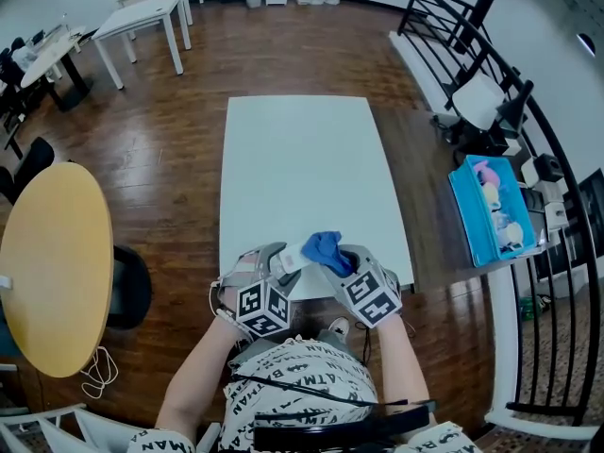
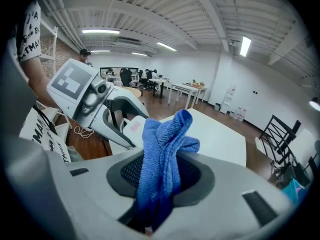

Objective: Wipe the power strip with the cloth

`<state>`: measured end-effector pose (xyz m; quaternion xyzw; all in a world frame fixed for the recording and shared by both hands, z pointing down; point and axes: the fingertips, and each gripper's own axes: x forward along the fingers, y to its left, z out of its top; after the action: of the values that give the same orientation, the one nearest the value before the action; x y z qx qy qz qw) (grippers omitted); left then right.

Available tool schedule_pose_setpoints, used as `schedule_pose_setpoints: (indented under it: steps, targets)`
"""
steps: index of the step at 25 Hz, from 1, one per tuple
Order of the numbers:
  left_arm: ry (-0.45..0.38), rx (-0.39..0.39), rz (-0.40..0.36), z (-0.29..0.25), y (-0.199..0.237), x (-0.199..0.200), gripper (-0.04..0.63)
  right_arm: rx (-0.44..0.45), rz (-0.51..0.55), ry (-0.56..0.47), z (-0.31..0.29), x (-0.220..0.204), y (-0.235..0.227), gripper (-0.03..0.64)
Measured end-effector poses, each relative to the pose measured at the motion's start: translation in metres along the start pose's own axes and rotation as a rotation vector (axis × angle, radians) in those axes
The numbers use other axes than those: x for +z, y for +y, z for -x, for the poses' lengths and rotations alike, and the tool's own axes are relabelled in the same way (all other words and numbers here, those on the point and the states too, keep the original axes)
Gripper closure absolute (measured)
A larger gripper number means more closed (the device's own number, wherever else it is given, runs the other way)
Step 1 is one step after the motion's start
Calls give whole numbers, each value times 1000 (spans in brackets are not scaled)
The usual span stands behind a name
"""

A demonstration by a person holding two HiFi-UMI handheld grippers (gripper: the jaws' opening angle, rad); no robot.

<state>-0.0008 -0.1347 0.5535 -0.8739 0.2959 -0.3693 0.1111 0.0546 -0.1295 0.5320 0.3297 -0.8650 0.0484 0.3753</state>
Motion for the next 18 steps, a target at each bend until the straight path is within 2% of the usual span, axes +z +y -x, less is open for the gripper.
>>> schedule_pose_setpoints:
  steps: [8, 12, 15, 18]
  targets:
    - [-33, 2, -34, 2, 3, 7, 311, 192, 24, -46, 3, 35, 47, 482]
    - [-44, 11, -73, 5, 1, 12, 311, 238, 73, -34, 7, 43, 59, 482]
    - [-57, 6, -74, 6, 1, 13, 311, 295, 113, -67, 12, 45, 62, 482]
    - [-60, 9, -66, 8, 3, 13, 311, 290, 110, -89, 25, 42, 49, 482]
